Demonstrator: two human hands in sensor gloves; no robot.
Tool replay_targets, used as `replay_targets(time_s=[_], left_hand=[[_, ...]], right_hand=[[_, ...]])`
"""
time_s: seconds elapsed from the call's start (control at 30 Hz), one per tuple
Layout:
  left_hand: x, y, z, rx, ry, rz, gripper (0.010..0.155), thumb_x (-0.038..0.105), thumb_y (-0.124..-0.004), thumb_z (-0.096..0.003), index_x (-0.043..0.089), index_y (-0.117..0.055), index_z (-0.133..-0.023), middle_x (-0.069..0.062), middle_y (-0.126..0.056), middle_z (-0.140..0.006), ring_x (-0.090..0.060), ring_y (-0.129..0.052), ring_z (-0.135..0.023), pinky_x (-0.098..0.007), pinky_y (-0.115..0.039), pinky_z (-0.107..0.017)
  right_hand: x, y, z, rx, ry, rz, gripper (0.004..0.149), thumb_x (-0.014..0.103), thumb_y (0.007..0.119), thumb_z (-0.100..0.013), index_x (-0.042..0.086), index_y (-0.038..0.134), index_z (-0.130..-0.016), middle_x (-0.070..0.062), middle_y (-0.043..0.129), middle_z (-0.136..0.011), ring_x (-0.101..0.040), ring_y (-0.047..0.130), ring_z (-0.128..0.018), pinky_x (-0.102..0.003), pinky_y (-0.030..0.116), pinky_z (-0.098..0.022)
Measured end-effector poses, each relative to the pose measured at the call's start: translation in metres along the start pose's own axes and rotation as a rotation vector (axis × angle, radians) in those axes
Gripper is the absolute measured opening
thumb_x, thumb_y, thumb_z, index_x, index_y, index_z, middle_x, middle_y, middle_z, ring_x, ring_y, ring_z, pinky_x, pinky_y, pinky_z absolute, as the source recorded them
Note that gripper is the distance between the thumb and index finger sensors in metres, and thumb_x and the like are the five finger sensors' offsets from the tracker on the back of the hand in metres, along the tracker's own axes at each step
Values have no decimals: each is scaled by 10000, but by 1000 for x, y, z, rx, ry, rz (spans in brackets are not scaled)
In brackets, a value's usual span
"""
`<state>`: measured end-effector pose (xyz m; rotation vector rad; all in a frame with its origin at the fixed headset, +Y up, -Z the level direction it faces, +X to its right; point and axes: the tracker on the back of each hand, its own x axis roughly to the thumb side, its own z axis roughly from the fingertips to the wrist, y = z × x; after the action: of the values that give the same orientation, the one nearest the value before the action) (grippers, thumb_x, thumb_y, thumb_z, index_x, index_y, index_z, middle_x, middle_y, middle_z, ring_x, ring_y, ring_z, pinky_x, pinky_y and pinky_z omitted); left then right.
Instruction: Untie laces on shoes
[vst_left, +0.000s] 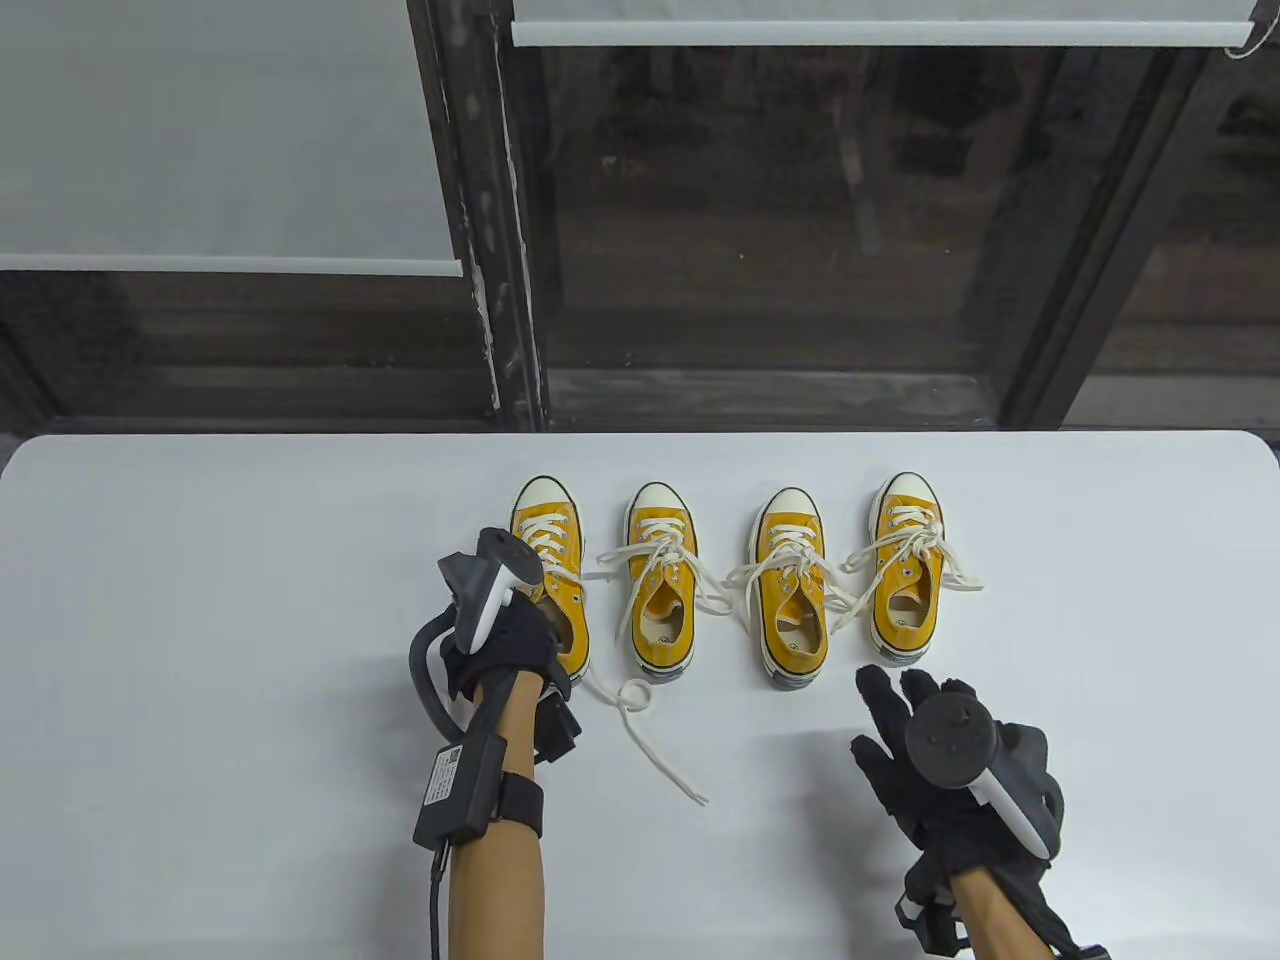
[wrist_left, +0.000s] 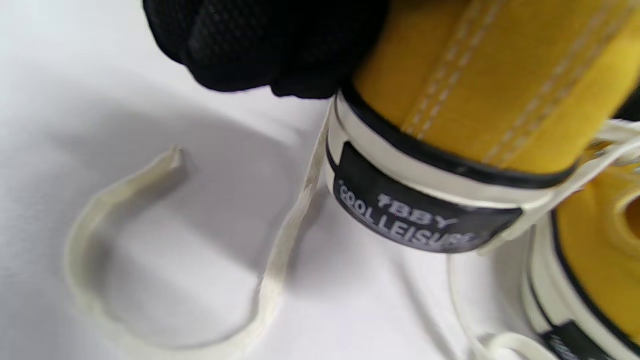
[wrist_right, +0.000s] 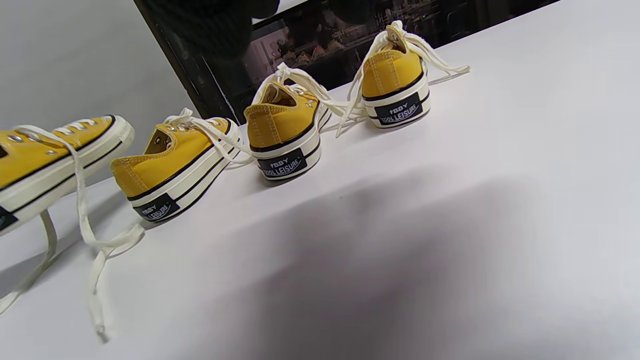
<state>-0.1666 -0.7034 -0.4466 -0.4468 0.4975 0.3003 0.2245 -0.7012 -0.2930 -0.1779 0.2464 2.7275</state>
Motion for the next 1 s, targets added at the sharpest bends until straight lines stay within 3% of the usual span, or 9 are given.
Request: replay_targets(time_s=[0.27, 0.57, 0.63, 0.73, 0.9, 1.0], left_hand=[[6, -21, -33, -50, 68, -48, 475, 393, -638, -622, 128, -677, -1014, -2, -925, -580, -173, -905, -490, -503, -651, -736], [2, -29, -35, -39, 86, -64, 495, 442, -663, -613, 182, -669, -1034, 34, -940, -638, -150, -934, -564, -518, -638, -754], [1, -23, -32, -92, 70, -59, 563, 469, -699, -600, 183, -624, -1078, 27, -938, -710, -159, -945, -629, -542, -630, -755], [4, -7, -20, -150, 44, -95, 675, 489, -731, -597, 205, -486, -1159, -24, -849, -932, -218, -879, -842, -579, -576, -778], [20, 22, 9, 5, -21, -103, 714, 470, -785, -583, 266, -451, -1181, -46, -693, -1116, -275, -727, -1025, -586, -543, -790], [39, 32, 27, 90, -109, -62, 626, 448, -802, -579, 278, -558, -1131, -26, -721, -1099, -254, -754, -1000, -561, -567, -778]], right_hand=[[0, 0, 0, 1, 4, 3, 635, 524, 620, -651, 472, 254, -1167, -54, 250, -1252, -423, 134, -1137, -679, 212, -758], [0, 1, 0, 14, 7, -3, 639, 527, 620, -650, 473, 246, -1165, -58, 257, -1251, -426, 139, -1136, -677, 221, -760], [-1, 1, 0, 15, 10, -4, 638, 526, 621, -649, 474, 247, -1164, -58, 256, -1252, -426, 141, -1135, -677, 222, -760], [-1, 0, 0, 11, 13, -13, 640, 527, 620, -650, 473, 242, -1163, -61, 254, -1251, -429, 140, -1133, -677, 223, -760], [-1, -1, 0, 7, 6, -16, 643, 527, 620, -649, 472, 236, -1163, -60, 250, -1252, -429, 141, -1134, -677, 225, -760], [-1, -1, -1, 3, 5, -17, 644, 528, 620, -649, 472, 234, -1162, -62, 254, -1250, -429, 141, -1133, -677, 225, -760]])
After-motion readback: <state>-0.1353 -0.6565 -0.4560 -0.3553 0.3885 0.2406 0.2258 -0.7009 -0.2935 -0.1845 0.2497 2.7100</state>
